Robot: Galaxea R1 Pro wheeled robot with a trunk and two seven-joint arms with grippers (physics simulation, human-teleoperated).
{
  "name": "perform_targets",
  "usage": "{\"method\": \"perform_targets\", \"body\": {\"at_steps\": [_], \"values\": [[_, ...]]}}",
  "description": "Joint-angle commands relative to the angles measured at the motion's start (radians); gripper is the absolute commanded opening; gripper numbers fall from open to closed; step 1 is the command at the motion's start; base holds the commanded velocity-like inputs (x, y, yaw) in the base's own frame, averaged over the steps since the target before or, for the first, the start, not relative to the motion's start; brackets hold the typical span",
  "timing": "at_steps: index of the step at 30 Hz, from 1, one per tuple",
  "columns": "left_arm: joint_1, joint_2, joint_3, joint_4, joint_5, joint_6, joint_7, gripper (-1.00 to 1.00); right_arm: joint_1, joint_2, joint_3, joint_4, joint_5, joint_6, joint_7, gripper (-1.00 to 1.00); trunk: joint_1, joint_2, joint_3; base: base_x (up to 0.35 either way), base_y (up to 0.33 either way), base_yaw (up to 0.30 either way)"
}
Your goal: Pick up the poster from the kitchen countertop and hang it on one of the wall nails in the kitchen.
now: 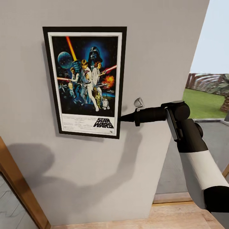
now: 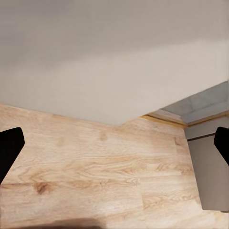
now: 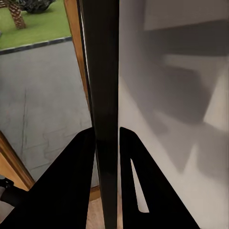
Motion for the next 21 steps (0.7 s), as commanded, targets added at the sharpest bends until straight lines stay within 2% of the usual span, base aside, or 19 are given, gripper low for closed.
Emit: {"method": "perform_targets", "body": {"at_steps": [1,7,14,21], "values": [[-0.001,0.0,-0.005,0.001,0.004,-0.006,-0.002,1.0,-0.001,0.0,0.0,0.0,0.002,0.011,0.007,-1.0,0.001,-0.001,-0.001,0.007,0.0,0.0],[-0.001,0.0,-0.005,0.001,0.004,-0.006,-0.001,1.0,-0.001,0.0,0.0,-0.001,0.002,0.011,0.007,-1.0,0.001,-0.001,-0.001,0.006,0.0,0.0],[-0.001,0.0,-0.005,0.001,0.004,-0.006,-0.001,1.0,-0.001,0.0,0.0,0.0,0.002,0.011,0.007,-1.0,0.001,-0.001,-0.001,0.142,0.0,0.0],[-0.001,0.0,-0.005,0.001,0.004,-0.006,-0.001,1.0,-0.001,0.0,0.0,0.0,0.002,0.011,0.007,-1.0,0.001,-0.001,-0.001,0.045,0.0,0.0]]}}
